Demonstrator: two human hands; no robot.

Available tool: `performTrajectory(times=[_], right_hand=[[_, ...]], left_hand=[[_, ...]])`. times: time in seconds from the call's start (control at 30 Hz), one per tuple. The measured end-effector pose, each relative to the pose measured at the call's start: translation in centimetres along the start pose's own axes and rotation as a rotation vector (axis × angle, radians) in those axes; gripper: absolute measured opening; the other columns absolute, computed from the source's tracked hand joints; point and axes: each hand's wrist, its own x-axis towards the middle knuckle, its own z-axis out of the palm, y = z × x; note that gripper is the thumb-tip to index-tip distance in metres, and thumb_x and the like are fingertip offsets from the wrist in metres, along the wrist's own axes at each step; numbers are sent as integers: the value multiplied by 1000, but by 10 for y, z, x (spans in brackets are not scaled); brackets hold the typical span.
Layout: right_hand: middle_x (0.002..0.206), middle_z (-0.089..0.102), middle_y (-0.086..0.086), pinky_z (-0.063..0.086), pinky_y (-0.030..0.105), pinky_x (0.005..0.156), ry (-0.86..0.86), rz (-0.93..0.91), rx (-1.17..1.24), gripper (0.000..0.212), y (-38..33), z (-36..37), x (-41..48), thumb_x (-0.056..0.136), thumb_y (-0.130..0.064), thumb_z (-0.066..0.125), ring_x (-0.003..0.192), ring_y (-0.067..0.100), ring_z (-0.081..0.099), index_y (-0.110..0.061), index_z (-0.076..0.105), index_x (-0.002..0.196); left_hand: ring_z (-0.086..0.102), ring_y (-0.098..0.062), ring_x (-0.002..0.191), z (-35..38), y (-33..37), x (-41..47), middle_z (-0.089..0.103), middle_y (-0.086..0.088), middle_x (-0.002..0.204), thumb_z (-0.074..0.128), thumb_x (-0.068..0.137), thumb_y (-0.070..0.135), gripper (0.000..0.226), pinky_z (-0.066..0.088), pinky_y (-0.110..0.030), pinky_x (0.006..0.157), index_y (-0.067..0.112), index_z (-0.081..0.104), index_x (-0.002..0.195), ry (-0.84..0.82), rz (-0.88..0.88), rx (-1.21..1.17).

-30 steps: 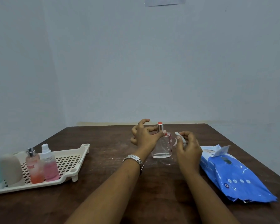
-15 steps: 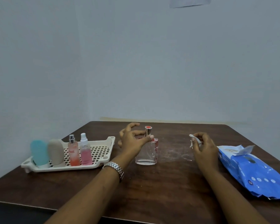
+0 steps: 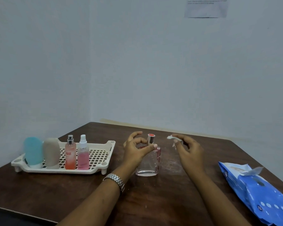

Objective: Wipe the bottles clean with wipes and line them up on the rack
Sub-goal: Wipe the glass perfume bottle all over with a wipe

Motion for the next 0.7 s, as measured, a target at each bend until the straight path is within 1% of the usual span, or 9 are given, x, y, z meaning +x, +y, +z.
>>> performTrajectory(times=[0.07, 0.2, 0.27, 0.33, 0.4, 0.47, 0.53, 0.6, 0.7], right_hand=[[96, 69, -10, 43, 4, 73, -53, -39, 34, 19, -14, 10, 12, 89, -8, 60, 93, -3, 61, -22, 72, 93], [98, 68, -14, 46, 7, 75, -286, -106, 15, 19, -34, 30, 28, 91, -13, 59, 93, -7, 60, -26, 71, 97], [98, 68, -14, 48, 9, 74, -406, -181, -71, 20, -37, 36, 29, 91, -11, 57, 89, -6, 61, -23, 71, 98], [99, 68, -13, 44, 6, 77, -482, -302, -223, 22, -36, 39, 28, 91, -9, 56, 90, -6, 58, -21, 71, 101], [102, 66, -16, 38, 4, 84, -495, -401, -302, 20, -31, 38, 27, 89, -12, 60, 96, -8, 54, -20, 71, 103], [104, 63, -19, 37, 4, 87, -454, -440, -277, 22, -27, 35, 25, 84, -13, 67, 100, -7, 54, -21, 72, 105], [99, 66, -16, 41, 3, 80, -390, -417, -195, 23, -22, 33, 23, 80, -10, 72, 95, -4, 58, -20, 73, 101], [91, 68, -15, 47, 8, 72, -327, -375, -153, 21, -19, 33, 23, 76, -11, 76, 87, 1, 62, -21, 74, 95], [91, 67, -18, 49, 11, 74, -312, -305, -126, 24, -16, 34, 21, 77, -13, 76, 90, -3, 61, -23, 73, 99]], left_hand=[[35, -14, 129, -2, -3, 3, 48, 22, 129, 86, 60, 36, 24, 36, -24, 92, 24, 66, 64, -5, 24, 21], [30, -9, 129, -4, -12, 3, 43, 34, 127, 79, 44, 63, 43, 37, -48, 106, 28, 68, 65, -36, 33, 19], [30, -6, 128, -4, -14, 3, 40, 40, 124, 80, 40, 71, 51, 37, -49, 107, 32, 71, 71, -36, 38, 19], [30, -5, 128, -3, -15, 3, 39, 41, 121, 75, 42, 74, 53, 37, -49, 106, 38, 74, 82, -35, 65, 34], [29, -7, 128, -2, -16, 4, 40, 40, 121, 70, 45, 74, 51, 36, -49, 106, 43, 73, 85, -38, 75, 48], [29, -8, 128, -2, -18, 4, 41, 36, 124, 69, 44, 74, 52, 35, -50, 107, 38, 73, 83, -36, 75, 58], [28, -7, 127, -2, -18, 3, 41, 38, 123, 72, 44, 71, 48, 33, -51, 107, 36, 72, 77, -42, 65, 60], [28, -7, 128, -2, -17, 2, 40, 42, 118, 73, 43, 70, 45, 31, -52, 107, 36, 71, 73, -40, 52, 49], [31, -10, 129, -1, -18, 1, 40, 44, 114, 72, 42, 71, 47, 34, -52, 107, 36, 71, 72, -26, 40, 24]])
